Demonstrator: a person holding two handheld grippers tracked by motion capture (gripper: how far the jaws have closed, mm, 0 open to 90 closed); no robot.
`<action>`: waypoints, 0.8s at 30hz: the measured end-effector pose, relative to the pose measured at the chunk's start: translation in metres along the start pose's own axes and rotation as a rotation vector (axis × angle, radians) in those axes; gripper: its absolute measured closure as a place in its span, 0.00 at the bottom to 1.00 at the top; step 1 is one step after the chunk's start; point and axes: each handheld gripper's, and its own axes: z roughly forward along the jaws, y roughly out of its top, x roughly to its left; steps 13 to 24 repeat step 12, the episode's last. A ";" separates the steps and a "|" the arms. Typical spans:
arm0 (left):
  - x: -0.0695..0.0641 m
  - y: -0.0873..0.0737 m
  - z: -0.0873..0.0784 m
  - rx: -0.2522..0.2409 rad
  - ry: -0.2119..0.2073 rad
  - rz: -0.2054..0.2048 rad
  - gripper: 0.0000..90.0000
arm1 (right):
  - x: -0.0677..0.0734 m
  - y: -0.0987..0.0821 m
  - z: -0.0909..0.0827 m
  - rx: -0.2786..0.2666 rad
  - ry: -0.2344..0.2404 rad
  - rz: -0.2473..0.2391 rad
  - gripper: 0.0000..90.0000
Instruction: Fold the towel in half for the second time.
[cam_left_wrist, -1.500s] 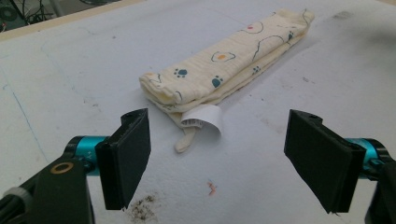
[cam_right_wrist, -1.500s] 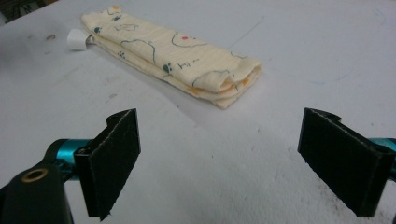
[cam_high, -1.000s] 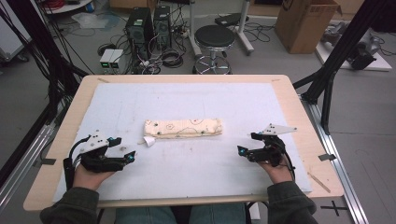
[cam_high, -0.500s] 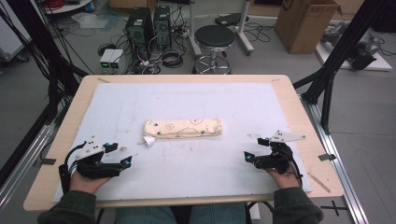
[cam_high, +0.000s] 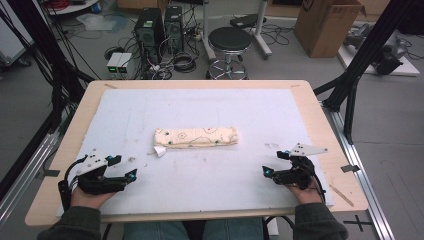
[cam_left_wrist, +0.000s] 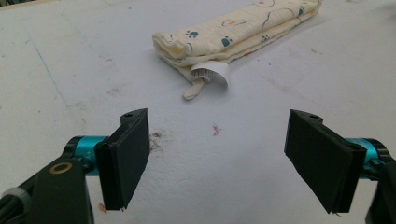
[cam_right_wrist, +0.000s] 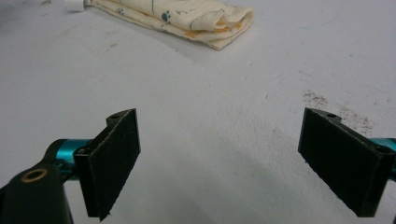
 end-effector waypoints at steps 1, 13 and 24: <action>-0.001 0.000 0.001 0.002 0.000 0.005 0.26 | 0.001 0.000 0.001 0.007 0.000 0.000 0.14; -0.004 0.001 0.003 0.008 -0.024 0.024 0.26 | 0.001 0.001 0.006 0.023 0.000 -0.015 0.14; -0.004 0.001 0.003 0.008 -0.024 0.024 0.26 | 0.001 0.001 0.006 0.023 0.000 -0.015 0.14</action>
